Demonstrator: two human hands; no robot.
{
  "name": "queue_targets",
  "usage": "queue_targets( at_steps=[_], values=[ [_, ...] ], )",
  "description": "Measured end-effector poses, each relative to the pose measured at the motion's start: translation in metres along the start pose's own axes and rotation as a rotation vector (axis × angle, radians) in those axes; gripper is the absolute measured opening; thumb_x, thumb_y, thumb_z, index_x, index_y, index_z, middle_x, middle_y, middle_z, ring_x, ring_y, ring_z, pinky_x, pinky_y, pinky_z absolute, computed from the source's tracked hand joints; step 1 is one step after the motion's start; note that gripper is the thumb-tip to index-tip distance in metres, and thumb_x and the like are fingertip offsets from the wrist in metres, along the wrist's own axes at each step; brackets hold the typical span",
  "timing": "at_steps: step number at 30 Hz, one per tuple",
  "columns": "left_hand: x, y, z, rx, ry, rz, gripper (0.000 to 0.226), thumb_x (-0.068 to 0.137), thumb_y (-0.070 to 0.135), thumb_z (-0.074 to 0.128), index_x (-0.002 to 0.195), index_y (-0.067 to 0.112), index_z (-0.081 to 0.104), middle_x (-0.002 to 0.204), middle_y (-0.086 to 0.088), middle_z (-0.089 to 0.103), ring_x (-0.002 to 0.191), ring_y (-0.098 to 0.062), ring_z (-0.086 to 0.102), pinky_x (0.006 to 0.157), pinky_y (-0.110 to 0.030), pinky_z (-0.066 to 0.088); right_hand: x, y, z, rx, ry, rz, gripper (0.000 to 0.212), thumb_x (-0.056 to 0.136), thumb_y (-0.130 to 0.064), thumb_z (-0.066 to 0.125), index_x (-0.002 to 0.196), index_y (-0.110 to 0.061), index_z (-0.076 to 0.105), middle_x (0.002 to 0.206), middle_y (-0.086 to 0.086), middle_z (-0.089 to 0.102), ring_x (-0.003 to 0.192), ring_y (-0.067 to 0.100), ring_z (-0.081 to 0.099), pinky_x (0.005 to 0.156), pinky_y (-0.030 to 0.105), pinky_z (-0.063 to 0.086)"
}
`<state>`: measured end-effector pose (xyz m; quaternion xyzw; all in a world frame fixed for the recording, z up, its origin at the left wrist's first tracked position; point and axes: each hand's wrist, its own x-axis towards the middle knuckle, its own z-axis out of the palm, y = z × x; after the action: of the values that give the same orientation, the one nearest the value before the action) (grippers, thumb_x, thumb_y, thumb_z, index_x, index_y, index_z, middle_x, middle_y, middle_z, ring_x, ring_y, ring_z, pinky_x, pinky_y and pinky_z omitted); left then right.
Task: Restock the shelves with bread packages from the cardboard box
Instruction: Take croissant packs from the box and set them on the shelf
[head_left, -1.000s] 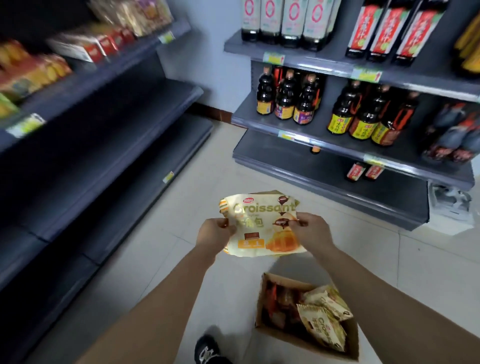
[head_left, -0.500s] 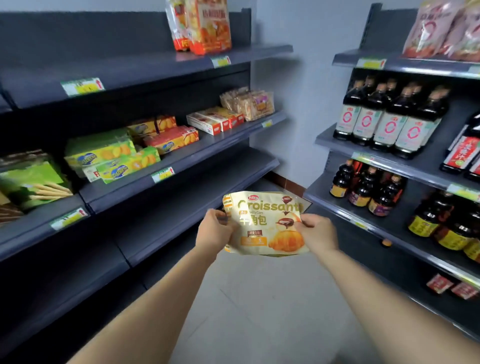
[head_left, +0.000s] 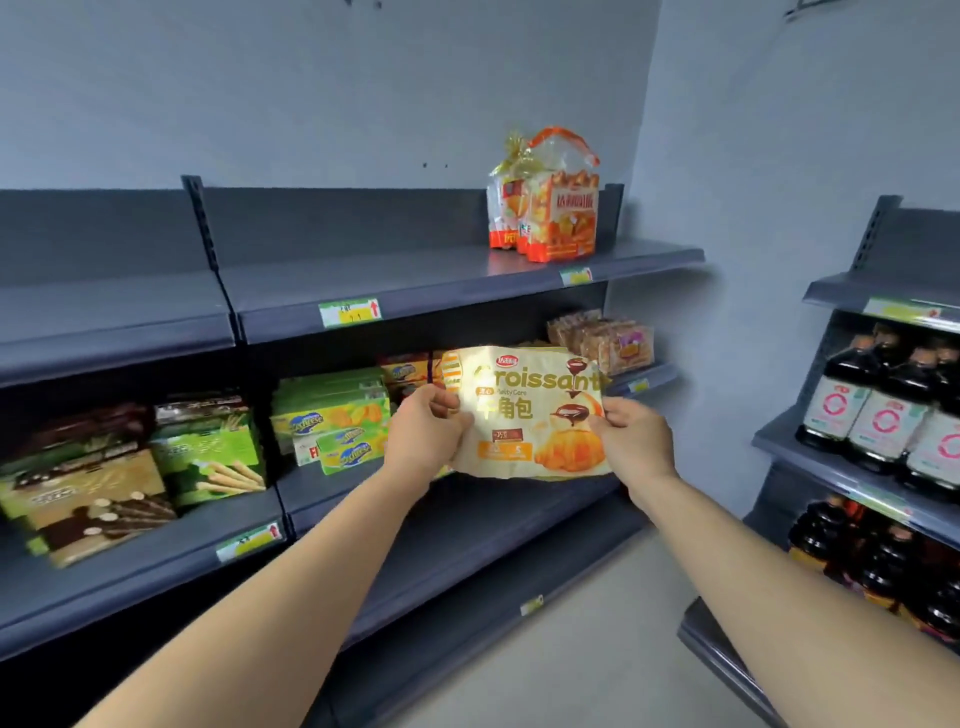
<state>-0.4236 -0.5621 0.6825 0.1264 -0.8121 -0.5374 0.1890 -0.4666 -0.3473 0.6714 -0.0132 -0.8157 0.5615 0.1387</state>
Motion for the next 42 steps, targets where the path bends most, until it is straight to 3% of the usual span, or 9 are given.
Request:
queue_targets(
  at_steps=[5,11,17,19,21,24,29,32,42],
  values=[
    [0.043,0.023,-0.026,-0.055,0.116,0.053,0.016,0.085,0.015,0.068,0.083,0.023,0.054,0.092,-0.003,0.062,0.085,-0.023,0.062,0.074,-0.041,0.058,0.053,-0.041,0.034,0.035,-0.046,-0.125,0.027,0.09,-0.013,0.063,0.117,-0.013,0.068,0.112,0.003,0.069,0.103,0.02,0.063,0.092,0.045,0.053],
    [0.085,0.048,-0.051,0.029,0.301,0.096,0.012,0.086,0.021,0.068,0.094,0.019,0.059,0.089,0.001,0.062,0.08,-0.016,0.058,0.063,-0.025,0.047,0.104,-0.088,0.069,0.072,-0.103,-0.232,0.029,0.089,-0.015,0.064,0.119,-0.013,0.067,0.115,0.003,0.068,0.107,0.018,0.062,0.093,0.038,0.052],
    [0.126,0.061,-0.08,0.11,0.414,0.123,0.009,0.088,0.023,0.064,0.095,0.019,0.059,0.084,0.005,0.059,0.079,-0.013,0.056,0.058,-0.021,0.04,0.143,-0.127,0.112,0.127,-0.157,-0.309,0.028,0.089,-0.011,0.062,0.116,-0.013,0.069,0.113,0.002,0.069,0.106,0.017,0.063,0.091,0.037,0.052],
    [0.143,0.063,-0.092,0.141,0.444,0.126,0.007,0.089,0.023,0.064,0.094,0.02,0.059,0.082,0.005,0.059,0.079,-0.015,0.057,0.06,-0.022,0.043,0.155,-0.14,0.13,0.136,-0.187,-0.334,0.03,0.09,-0.012,0.061,0.118,-0.014,0.068,0.115,0.002,0.069,0.107,0.016,0.062,0.09,0.037,0.053],
    [0.161,0.062,-0.106,0.151,0.469,0.123,0.005,0.089,0.022,0.062,0.093,0.022,0.059,0.083,0.003,0.062,0.084,-0.02,0.062,0.069,-0.033,0.054,0.165,-0.153,0.149,0.155,-0.218,-0.344,0.03,0.091,-0.013,0.061,0.12,-0.016,0.066,0.116,0.001,0.068,0.106,0.016,0.062,0.088,0.035,0.054],
    [0.19,0.06,-0.13,0.159,0.477,0.116,0.006,0.091,0.019,0.06,0.095,0.022,0.058,0.086,0.003,0.062,0.085,-0.022,0.064,0.073,-0.043,0.059,0.179,-0.173,0.183,0.196,-0.257,-0.364,0.03,0.092,-0.012,0.059,0.12,-0.016,0.066,0.115,0.001,0.069,0.105,0.016,0.062,0.089,0.037,0.055],
    [0.246,0.05,-0.17,0.164,0.45,0.081,0.01,0.091,0.022,0.062,0.1,0.02,0.058,0.093,0.002,0.061,0.082,-0.02,0.063,0.067,-0.038,0.061,0.204,-0.204,0.24,0.216,-0.301,-0.369,0.033,0.093,-0.013,0.059,0.126,-0.015,0.062,0.12,0.001,0.066,0.106,0.015,0.061,0.085,0.03,0.053],
    [0.28,0.041,-0.19,0.154,0.437,0.053,0.013,0.09,0.022,0.064,0.101,0.02,0.058,0.097,0.001,0.061,0.088,-0.021,0.064,0.067,-0.036,0.06,0.221,-0.218,0.272,0.201,-0.324,-0.368,0.035,0.094,-0.013,0.058,0.128,-0.015,0.06,0.124,0.002,0.064,0.11,0.017,0.06,0.088,0.033,0.053],
    [0.37,0.009,-0.214,0.131,0.345,-0.09,0.032,0.087,0.027,0.064,0.116,0.017,0.054,0.108,-0.003,0.06,0.09,-0.022,0.065,0.083,-0.043,0.058,0.28,-0.232,0.361,0.13,-0.489,-0.315,0.038,0.094,-0.012,0.052,0.132,-0.016,0.056,0.126,0.001,0.061,0.113,0.021,0.058,0.092,0.037,0.053]
  ],
)
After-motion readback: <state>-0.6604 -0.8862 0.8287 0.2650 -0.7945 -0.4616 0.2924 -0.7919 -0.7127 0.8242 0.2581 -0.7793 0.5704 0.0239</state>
